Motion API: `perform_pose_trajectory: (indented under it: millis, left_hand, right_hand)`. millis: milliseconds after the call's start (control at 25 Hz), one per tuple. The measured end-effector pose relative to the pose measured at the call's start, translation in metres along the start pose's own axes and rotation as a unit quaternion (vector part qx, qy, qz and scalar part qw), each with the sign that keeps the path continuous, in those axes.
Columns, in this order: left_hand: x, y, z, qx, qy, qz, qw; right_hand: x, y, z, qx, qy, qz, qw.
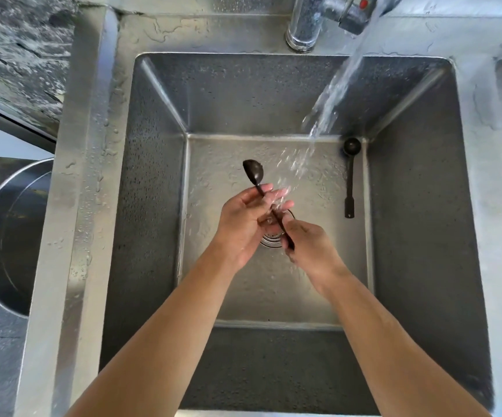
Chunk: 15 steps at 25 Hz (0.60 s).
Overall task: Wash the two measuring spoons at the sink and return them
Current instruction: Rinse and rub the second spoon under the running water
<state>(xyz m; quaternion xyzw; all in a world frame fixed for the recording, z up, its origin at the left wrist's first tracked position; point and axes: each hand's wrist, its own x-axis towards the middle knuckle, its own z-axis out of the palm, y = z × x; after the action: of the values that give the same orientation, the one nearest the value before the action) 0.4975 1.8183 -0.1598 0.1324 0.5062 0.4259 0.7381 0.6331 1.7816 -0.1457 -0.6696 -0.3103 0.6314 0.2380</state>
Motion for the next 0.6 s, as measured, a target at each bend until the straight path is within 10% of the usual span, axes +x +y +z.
perform_pose_trajectory:
  millis: [160,600]
  left_hand:
    - [-0.002,-0.015,-0.004,0.066,0.032,0.008,0.997]
    - [0.005,-0.006,0.003,0.068,0.150,0.043,0.985]
  right_hand:
    - [-0.005,0.013,-0.001,-0.100,0.054,-0.054,0.992]
    - [0.002,-0.006,0.029,0.084,-0.022,-0.078,0.993]
